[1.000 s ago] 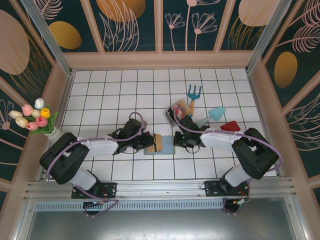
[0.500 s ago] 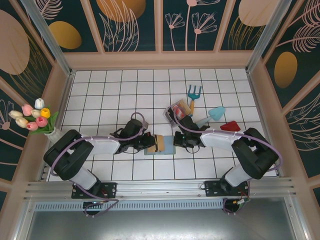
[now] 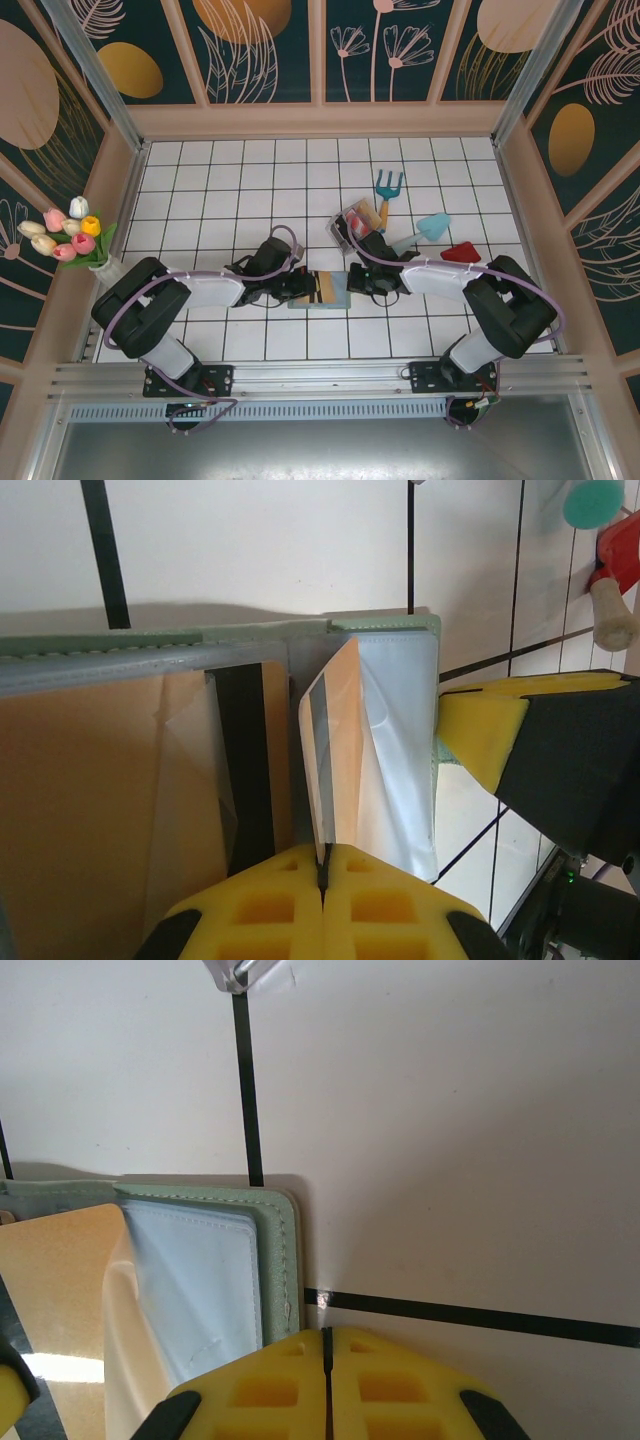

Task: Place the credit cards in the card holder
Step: Insert the credit card into the card slot.

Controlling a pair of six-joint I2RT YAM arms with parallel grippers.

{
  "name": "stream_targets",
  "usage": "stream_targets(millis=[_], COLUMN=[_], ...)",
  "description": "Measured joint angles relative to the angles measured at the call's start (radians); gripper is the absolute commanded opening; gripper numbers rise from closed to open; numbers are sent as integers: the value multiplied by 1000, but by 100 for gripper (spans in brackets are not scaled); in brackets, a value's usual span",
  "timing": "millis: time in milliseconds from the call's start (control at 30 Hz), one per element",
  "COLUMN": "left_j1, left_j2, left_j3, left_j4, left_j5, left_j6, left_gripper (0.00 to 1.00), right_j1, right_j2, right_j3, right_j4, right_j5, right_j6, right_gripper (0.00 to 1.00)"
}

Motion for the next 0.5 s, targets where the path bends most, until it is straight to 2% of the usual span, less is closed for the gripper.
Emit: stream_targets(millis=[500], left_j1=[-10], left_j2=[-52], left_j3=[40], left_j4=[-169], left_j5=[-67], left_j6=[14], left_gripper=[0], right_j1=[0], right_j2=[0], right_j3=[0], right_j4=[0], right_j5=[0], right_j6=[-3], right_gripper=[4])
